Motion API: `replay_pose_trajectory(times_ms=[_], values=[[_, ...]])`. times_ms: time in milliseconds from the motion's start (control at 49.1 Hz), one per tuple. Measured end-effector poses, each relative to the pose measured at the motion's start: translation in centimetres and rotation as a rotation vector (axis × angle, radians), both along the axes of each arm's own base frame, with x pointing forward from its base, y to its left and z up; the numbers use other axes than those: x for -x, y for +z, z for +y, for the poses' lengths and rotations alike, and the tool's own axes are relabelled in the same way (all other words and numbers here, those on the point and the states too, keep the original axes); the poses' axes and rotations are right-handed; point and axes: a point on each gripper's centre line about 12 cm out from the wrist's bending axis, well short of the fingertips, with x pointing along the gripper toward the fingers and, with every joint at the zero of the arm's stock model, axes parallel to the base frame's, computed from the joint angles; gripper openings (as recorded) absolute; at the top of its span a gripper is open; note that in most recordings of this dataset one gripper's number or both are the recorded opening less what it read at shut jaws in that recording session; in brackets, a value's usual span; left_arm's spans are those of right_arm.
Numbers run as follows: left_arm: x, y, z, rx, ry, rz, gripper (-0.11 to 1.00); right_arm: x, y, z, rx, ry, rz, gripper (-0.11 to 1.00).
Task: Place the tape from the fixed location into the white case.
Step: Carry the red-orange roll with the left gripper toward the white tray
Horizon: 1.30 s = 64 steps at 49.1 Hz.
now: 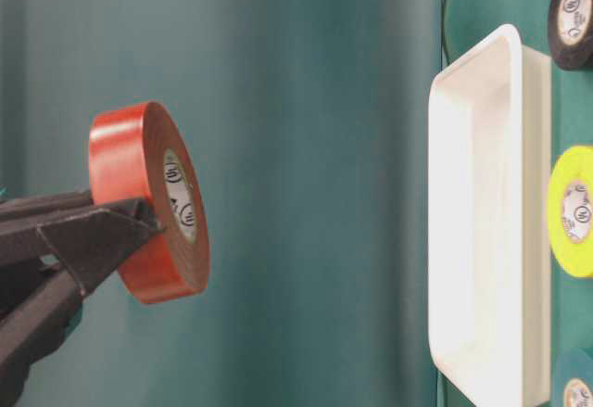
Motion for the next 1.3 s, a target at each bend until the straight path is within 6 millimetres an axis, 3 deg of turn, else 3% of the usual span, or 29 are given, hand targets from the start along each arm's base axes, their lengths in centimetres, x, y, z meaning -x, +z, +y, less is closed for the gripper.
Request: replay_pose_trajectory(times_ms=[632, 917, 1304], values=[[-0.2, -0.1, 0.7, 0.000, 0.017, 0.002, 0.27, -0.1, -0.1, 0.0, 0.000, 0.000, 0.005, 0.00], [-0.7, -0.1, 4.1, 0.000, 0.098, 0.002, 0.27, -0.1, -0.2, 0.0, 0.000, 0.000, 0.009, 0.00], [-0.8, 0.1, 11.4, -0.023, 0.245, -0.003, 0.27, -0.2, -0.4, 0.0, 0.001, 0.000, 0.020, 0.00]])
